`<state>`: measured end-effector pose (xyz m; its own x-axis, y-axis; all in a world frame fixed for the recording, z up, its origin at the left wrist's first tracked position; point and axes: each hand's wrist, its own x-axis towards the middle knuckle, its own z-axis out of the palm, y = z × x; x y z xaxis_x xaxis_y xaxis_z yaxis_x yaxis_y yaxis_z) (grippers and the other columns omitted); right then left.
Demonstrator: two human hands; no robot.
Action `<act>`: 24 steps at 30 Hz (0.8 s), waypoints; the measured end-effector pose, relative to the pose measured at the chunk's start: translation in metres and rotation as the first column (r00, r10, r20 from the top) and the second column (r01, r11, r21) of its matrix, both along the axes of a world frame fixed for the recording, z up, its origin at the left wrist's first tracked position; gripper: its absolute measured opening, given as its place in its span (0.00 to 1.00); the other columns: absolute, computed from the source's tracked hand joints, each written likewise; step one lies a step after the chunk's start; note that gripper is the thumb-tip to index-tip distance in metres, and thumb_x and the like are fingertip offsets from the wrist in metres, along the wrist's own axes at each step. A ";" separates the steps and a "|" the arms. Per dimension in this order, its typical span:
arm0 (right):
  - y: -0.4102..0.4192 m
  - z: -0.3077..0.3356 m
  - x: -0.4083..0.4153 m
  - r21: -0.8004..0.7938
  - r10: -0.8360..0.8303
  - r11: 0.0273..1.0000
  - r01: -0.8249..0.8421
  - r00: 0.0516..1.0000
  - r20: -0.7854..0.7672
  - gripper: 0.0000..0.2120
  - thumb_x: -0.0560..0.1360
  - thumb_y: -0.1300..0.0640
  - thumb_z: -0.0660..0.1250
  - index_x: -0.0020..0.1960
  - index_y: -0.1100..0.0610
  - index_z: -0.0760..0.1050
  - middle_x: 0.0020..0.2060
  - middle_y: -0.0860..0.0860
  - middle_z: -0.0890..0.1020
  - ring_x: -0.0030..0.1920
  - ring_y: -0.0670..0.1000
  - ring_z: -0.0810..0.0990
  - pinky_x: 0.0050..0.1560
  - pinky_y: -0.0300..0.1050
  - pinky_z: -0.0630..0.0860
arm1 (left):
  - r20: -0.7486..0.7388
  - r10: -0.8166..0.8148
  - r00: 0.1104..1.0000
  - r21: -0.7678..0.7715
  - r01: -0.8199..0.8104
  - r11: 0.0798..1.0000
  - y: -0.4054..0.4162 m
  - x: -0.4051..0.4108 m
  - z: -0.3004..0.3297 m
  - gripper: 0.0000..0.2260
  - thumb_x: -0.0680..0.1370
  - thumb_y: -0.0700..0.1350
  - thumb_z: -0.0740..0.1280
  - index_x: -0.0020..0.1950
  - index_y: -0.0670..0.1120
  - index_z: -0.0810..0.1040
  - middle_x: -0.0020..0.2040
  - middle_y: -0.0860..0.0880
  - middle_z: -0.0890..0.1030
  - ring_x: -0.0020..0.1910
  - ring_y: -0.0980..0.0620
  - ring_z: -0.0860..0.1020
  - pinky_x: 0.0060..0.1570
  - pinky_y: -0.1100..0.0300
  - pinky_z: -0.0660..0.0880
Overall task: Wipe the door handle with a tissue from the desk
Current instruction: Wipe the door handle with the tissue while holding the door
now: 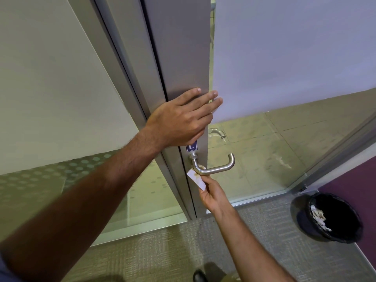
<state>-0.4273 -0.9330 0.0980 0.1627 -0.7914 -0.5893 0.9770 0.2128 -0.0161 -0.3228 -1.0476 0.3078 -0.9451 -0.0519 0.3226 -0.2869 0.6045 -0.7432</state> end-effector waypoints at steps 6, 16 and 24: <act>0.020 0.005 -0.055 0.129 -0.044 0.991 0.045 0.999 -0.012 0.11 0.80 0.72 0.60 0.61 0.69 0.74 0.45 0.72 0.82 0.41 0.63 0.86 0.36 0.50 0.85 | -0.004 0.003 1.000 0.002 -0.003 1.000 0.000 0.001 0.003 0.18 0.86 0.47 0.55 0.64 0.43 0.82 0.78 0.44 0.72 0.78 0.44 0.70 0.76 0.45 0.61; -0.006 0.035 -0.127 -0.220 -0.290 0.949 -0.228 -0.349 -0.891 0.12 0.72 0.73 0.68 0.48 0.60 0.85 0.45 0.52 0.87 0.47 0.46 0.84 0.53 0.32 0.75 | -0.042 -0.017 0.999 0.008 0.018 1.000 -0.001 0.000 0.000 0.16 0.85 0.47 0.57 0.63 0.43 0.82 0.77 0.45 0.73 0.77 0.44 0.71 0.76 0.46 0.64; -0.045 0.059 -0.160 0.347 0.050 0.771 -0.533 -0.494 -0.868 0.11 0.77 0.65 0.66 0.47 0.56 0.87 0.45 0.49 0.88 0.49 0.47 0.84 0.55 0.45 0.79 | -0.029 -0.014 0.999 0.004 0.014 1.000 0.001 -0.001 0.001 0.16 0.85 0.47 0.58 0.62 0.43 0.82 0.77 0.44 0.73 0.78 0.44 0.70 0.76 0.46 0.63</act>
